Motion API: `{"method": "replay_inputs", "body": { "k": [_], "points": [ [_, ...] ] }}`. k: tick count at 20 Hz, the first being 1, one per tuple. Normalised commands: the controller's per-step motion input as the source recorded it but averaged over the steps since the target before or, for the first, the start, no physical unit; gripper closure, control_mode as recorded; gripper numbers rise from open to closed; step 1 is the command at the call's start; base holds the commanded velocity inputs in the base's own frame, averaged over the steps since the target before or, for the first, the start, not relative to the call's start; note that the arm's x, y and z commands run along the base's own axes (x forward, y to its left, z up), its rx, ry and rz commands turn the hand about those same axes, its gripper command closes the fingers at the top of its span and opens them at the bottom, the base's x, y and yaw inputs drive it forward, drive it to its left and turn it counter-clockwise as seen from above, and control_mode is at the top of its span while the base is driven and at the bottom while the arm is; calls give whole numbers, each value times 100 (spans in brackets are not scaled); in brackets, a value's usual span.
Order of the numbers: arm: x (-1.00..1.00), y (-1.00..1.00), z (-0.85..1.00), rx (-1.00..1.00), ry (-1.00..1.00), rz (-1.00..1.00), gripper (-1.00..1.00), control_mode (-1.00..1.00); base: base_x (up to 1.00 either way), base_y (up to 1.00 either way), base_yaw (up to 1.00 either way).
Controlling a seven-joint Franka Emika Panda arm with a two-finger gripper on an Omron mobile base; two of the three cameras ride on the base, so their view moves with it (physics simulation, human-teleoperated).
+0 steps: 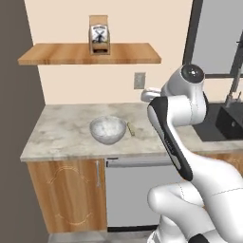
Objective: Pick the egg and butter from the fridge and place them by the bowl for mixing.
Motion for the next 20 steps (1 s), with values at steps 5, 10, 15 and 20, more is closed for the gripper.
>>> {"method": "replay_inputs", "body": {
  "k": [5, 10, 15, 20],
  "points": [
    [0, 0, 0, 0, 0, 0, 100, 100, 36, -3, 19],
    [0, 0, 0, 0, 0, 0, 100, 100, 41, 6, 9],
    [0, 0, 0, 0, 0, 0, 100, 100, 66, 8, 1],
    [0, 0, 0, 0, 0, 0, 100, 100, 46, 9, 2]
  ]
}}
